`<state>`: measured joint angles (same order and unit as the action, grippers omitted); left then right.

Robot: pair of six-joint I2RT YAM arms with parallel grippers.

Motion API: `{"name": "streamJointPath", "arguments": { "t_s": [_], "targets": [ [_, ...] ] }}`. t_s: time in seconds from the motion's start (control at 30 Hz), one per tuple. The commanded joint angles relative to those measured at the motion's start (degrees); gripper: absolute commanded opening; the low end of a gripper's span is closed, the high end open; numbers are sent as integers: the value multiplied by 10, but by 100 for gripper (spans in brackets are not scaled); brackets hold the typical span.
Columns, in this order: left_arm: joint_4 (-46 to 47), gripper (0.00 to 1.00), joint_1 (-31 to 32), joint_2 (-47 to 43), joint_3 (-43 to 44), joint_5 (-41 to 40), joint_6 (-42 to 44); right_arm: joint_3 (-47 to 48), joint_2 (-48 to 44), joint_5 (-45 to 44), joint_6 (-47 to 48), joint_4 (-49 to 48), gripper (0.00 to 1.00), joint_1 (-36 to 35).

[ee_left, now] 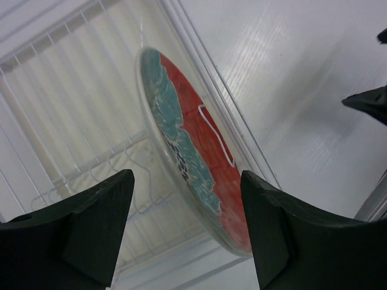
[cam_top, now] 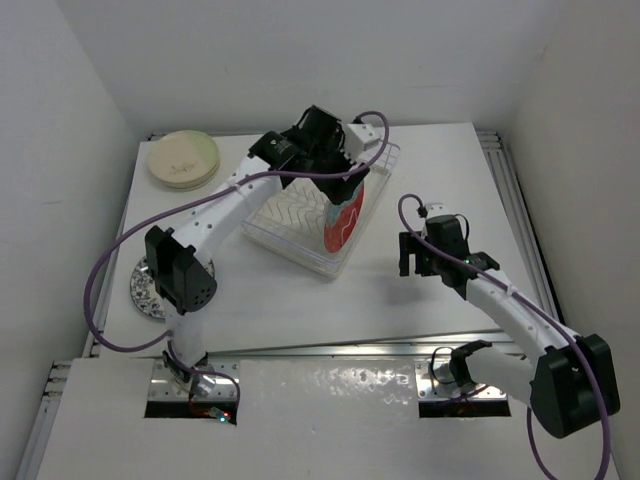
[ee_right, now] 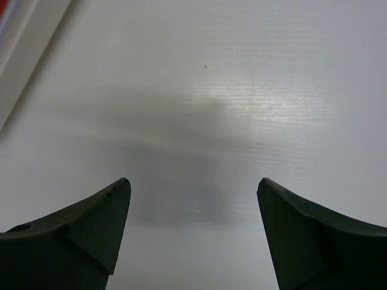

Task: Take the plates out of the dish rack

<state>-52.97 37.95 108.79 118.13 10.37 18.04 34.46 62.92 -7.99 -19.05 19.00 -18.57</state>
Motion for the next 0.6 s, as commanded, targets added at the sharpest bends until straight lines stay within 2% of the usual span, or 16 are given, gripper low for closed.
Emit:
{"name": "streamJointPath", "arguments": {
  "t_s": [0.0, 0.13, 0.2, 0.23, 0.33, 0.43, 0.57],
  "targets": [
    [37, 69, 18, 0, -29, -67, -11, -21, -24, -12, -3, -23, 84, -2],
    [68, 60, 29, 6, -64, -100, -23, -24, -29, -10, -7, -16, 83, -2],
    [75, 47, 29, 6, -72, -138, -24, -22, -32, -9, -3, -11, 83, -3],
    [80, 35, 29, 5, -71, -146, -27, -22, -34, -11, -2, -6, 83, -2],
    [94, 14, 30, -6, -71, -161, -32, -26, -46, -13, 1, -5, 83, -2],
    [102, 3, 29, -7, -73, -163, -47, -34, -59, -16, 2, -11, 83, -2],
    [111, 0, 29, -7, -44, -169, -80, -35, -68, -19, 8, -10, 83, -2]
  ]
}}
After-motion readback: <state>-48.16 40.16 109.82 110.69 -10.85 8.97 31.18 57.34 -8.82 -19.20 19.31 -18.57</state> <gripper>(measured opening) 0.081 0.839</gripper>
